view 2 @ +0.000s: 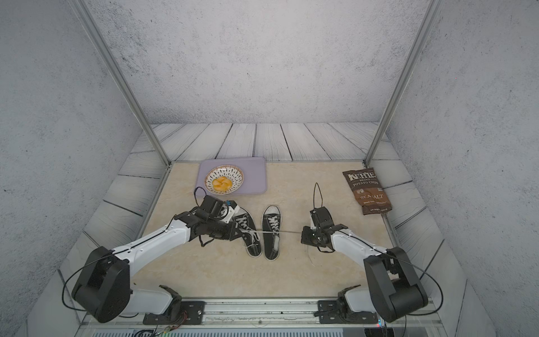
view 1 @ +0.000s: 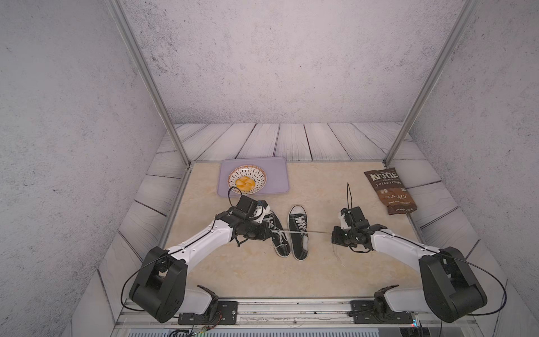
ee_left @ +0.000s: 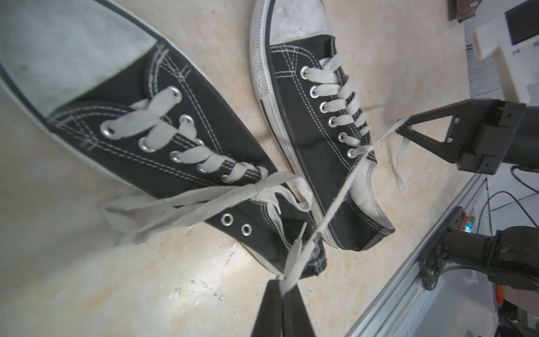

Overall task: Tie the shoes
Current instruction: Tie the shoelace on the shoe.

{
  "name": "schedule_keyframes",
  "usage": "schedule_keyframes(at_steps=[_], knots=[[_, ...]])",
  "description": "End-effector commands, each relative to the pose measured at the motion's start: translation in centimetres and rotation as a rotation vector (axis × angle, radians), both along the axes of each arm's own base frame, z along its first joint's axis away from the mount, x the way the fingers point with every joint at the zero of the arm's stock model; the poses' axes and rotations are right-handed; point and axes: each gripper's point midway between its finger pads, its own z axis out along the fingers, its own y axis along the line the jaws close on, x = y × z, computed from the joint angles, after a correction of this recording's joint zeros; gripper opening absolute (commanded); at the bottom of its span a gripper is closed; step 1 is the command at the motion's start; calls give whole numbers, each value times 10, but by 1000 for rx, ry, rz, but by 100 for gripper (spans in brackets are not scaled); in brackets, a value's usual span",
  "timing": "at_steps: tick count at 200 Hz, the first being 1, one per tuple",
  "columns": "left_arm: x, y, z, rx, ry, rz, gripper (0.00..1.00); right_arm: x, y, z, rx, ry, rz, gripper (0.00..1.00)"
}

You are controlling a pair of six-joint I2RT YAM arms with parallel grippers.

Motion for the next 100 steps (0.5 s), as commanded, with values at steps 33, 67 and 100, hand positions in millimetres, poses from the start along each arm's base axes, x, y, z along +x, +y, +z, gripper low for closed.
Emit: schedule_keyframes(at_steps=[33, 67, 100], knots=[[-33, -26, 4, -96, 35, -138, 0, 0, -17, 10, -69, -5, -23, 0], [-92, -69, -11, -103, 140, -378, 0, 1, -11, 18, -56, -14, 16, 0], [-119, -82, -39, -33, 215, -463, 0, 0, -7, 20, -38, -22, 40, 0]])
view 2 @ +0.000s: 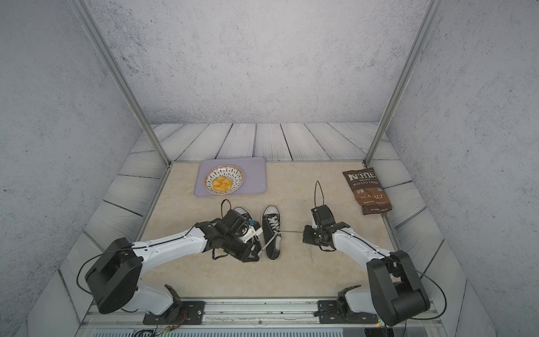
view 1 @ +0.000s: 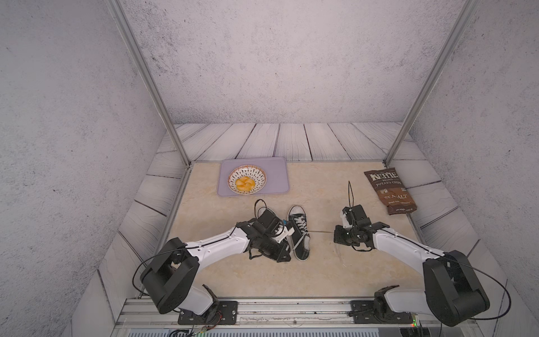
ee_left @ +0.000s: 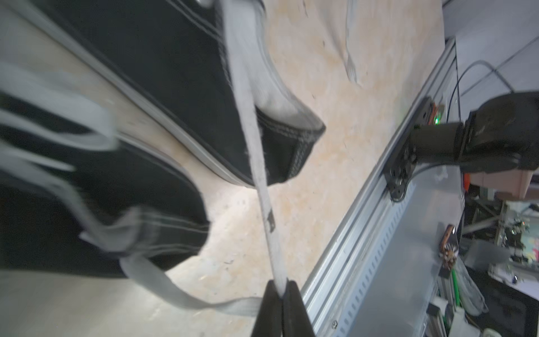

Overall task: Tie the shoes
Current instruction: Tie the shoelace on the shoe, then wrap the shoelace around the shoelace.

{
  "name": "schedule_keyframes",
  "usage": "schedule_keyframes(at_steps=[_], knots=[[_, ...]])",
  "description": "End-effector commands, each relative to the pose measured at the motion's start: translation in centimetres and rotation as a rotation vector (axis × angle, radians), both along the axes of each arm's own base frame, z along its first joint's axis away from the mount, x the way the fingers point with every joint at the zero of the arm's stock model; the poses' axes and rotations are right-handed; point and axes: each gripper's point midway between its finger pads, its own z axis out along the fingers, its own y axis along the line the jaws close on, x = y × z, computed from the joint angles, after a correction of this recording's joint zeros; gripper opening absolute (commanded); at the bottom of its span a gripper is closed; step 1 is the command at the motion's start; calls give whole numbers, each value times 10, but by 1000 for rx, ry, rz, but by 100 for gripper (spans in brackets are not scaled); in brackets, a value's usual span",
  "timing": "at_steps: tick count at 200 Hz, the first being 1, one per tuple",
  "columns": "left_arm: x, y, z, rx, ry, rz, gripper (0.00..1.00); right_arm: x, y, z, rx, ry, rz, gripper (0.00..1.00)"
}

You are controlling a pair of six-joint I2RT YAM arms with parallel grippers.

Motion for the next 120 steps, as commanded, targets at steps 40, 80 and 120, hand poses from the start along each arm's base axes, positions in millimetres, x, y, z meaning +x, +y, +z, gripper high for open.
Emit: schedule_keyframes(at_steps=[40, 80, 120], knots=[[10, -16, -18, 55, -66, -21, 36, -1, 6, 11, 33, -25, 51, 0], [44, -26, 11, -12, -269, 47, 32, -4, 11, 10, 60, -25, 75, 0], [59, -37, 8, 17, -310, 21, 27, -4, 14, 8, 77, -23, 77, 0]])
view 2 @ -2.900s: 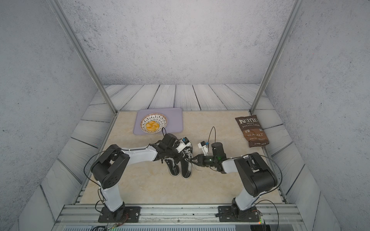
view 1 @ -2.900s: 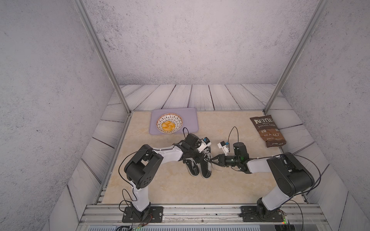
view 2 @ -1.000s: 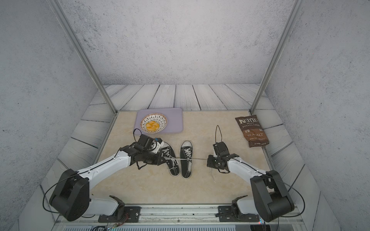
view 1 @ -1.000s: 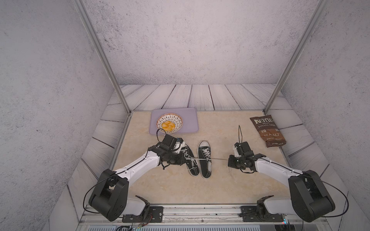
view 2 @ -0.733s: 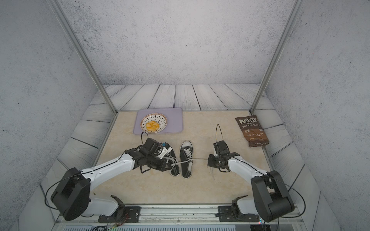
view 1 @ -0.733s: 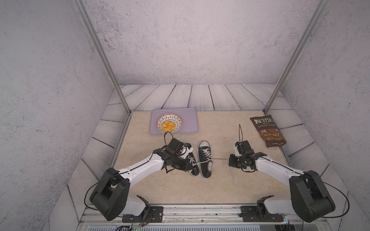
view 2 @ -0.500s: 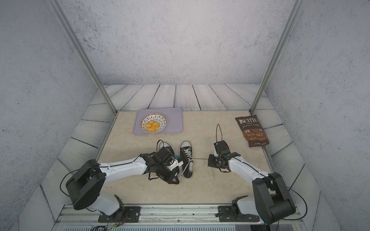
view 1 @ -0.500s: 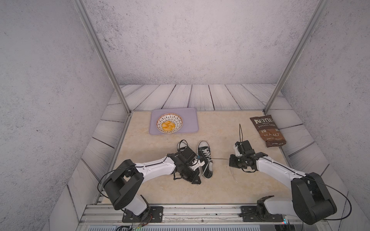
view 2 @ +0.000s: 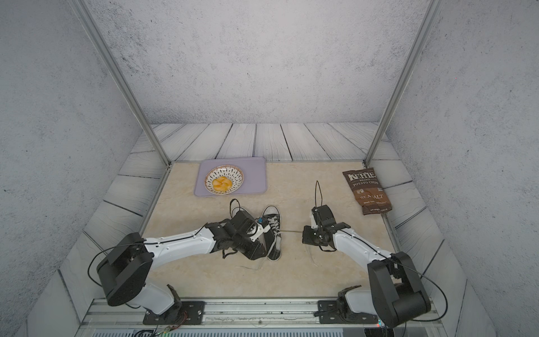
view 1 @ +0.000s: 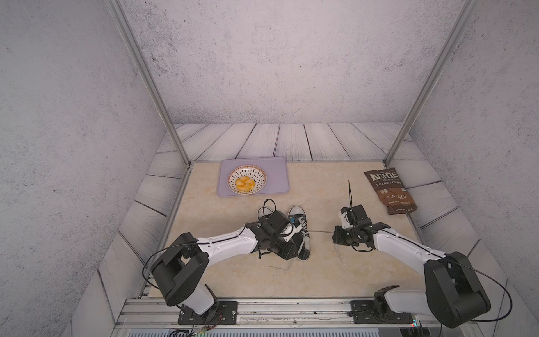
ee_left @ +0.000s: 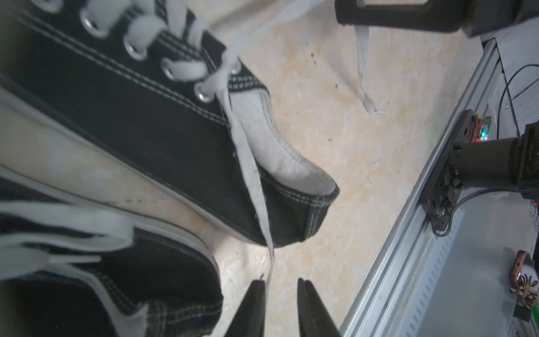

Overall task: Tie the shoes
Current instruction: Wrap the shoelace around the shoelace.

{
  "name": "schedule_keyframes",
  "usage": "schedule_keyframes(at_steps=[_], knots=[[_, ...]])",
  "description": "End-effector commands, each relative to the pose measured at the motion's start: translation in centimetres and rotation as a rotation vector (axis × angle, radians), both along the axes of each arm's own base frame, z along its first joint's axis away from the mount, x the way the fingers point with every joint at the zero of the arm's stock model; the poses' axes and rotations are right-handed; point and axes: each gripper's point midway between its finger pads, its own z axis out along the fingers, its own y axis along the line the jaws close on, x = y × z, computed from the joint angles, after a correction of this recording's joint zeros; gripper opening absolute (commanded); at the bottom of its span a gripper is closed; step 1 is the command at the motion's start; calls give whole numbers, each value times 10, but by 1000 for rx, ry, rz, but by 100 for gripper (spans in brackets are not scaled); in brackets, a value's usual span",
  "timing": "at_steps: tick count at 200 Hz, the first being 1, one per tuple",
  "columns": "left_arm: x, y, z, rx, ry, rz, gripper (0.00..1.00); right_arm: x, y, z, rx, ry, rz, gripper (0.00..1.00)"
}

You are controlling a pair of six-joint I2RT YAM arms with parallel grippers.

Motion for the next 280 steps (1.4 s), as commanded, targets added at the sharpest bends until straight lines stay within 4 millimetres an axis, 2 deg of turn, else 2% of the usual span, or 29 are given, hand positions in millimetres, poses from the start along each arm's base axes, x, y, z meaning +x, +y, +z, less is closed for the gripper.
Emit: schedule_keyframes(at_steps=[1, 73, 111, 124, 142, 168, 195, 216, 232, 257, 266, 280], knots=[[16, -11, 2, 15, -62, -16, 27, -1, 2, 4, 20, -21, 16, 0], [25, -27, -30, 59, -20, -56, 30, -3, 2, 2, 20, -17, 19, 0], [20, -28, -41, 66, 19, -68, 21, -3, 1, 2, 14, -18, 16, 0], [16, -28, -45, 72, 41, -77, 12, -2, 1, 2, 13, -18, 17, 0], [17, -25, -42, 70, 28, -69, 0, 1, 3, 4, 16, -24, 23, 0], [34, -18, -20, 50, -119, -21, 0, 21, 11, 17, 29, -76, 53, 0], [61, -19, 9, -8, -304, 36, 0, 62, 39, 48, 120, -181, 98, 0], [83, -16, 25, -50, -433, 111, 0, 93, 76, 79, 240, -282, 171, 0], [92, -14, 31, -86, -493, 147, 0, 109, 106, 97, 338, -329, 231, 0], [93, -9, 31, -127, -529, 159, 0, 111, 151, 108, 502, -320, 339, 5], [91, -9, 31, -139, -536, 150, 0, 103, 164, 105, 553, -288, 382, 7], [87, -9, 29, -161, -541, 132, 0, 90, 174, 87, 579, -223, 416, 11]])
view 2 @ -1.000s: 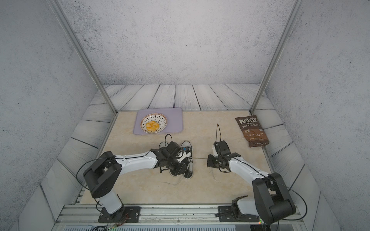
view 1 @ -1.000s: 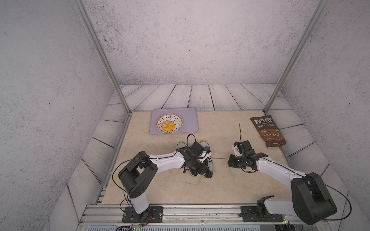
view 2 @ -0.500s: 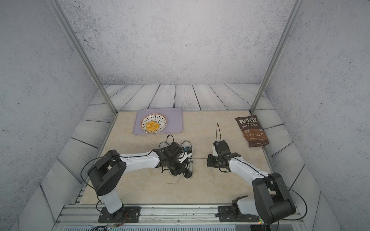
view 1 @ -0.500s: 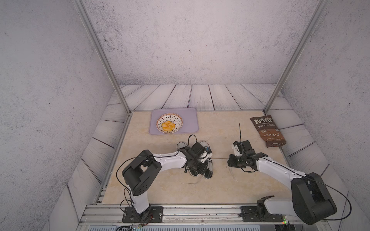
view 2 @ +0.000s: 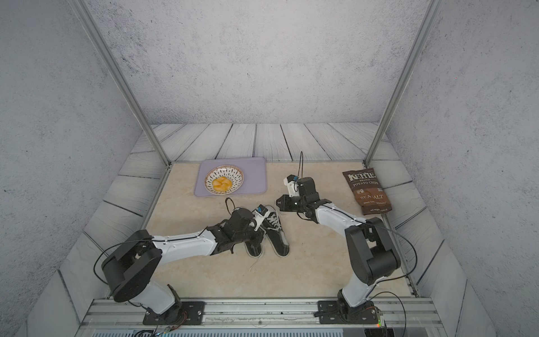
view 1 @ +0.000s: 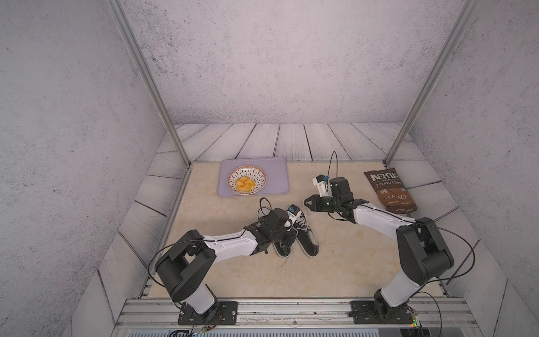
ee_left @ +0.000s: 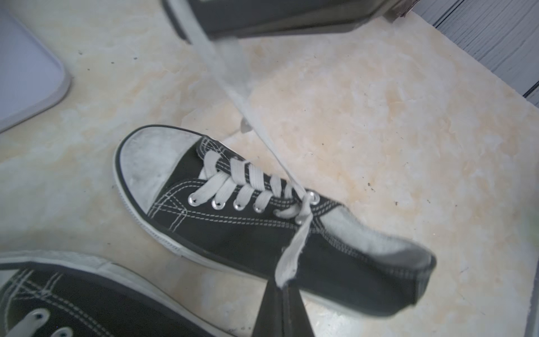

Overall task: Tie the shoes
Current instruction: Wrap the shoelace around the shoelace.

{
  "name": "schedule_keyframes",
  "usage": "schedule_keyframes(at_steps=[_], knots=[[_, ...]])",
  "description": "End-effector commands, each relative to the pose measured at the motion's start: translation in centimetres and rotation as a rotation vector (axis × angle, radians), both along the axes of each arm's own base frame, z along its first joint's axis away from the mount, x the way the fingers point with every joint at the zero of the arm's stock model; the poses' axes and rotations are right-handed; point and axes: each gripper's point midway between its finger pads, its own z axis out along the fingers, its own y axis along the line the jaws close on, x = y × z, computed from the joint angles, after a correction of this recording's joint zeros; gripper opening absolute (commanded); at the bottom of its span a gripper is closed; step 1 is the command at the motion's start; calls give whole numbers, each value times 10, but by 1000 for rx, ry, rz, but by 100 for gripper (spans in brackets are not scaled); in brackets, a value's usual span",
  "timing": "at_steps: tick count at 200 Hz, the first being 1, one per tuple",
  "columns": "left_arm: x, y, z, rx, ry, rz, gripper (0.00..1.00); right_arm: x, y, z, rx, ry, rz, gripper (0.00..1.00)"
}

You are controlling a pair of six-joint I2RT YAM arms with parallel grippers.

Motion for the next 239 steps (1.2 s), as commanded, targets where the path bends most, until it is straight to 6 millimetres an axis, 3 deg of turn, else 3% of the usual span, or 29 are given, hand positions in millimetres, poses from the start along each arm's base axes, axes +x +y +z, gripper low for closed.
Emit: schedule_keyframes(at_steps=[1, 31, 49, 74, 121, 148, 180, 207, 239], knots=[[7, -4, 20, -75, -98, -12, 0, -19, 31, -6, 116, 57, 140, 11], [3, -9, 16, -109, -90, -48, 0, -46, 23, -60, 12, 178, 160, 19], [5, -11, 19, -135, -82, -46, 0, -58, 7, -77, -83, 181, 152, 37], [6, -14, 25, -161, -77, -52, 0, -67, -8, -71, -175, 129, 165, 56], [8, -28, 29, -216, -46, -89, 0, -69, -34, -43, -284, 32, 109, 66], [18, -30, 25, -240, -16, -69, 0, -69, -52, -49, -334, 31, 39, 71], [25, -31, 22, -260, 15, -59, 0, -76, -66, -71, -334, 92, -16, 72], [29, -31, 19, -266, 32, -60, 0, -88, -66, -81, -300, 138, -15, 75], [32, -35, 17, -287, 68, -82, 0, -107, -45, -74, -141, 192, 68, 70]])
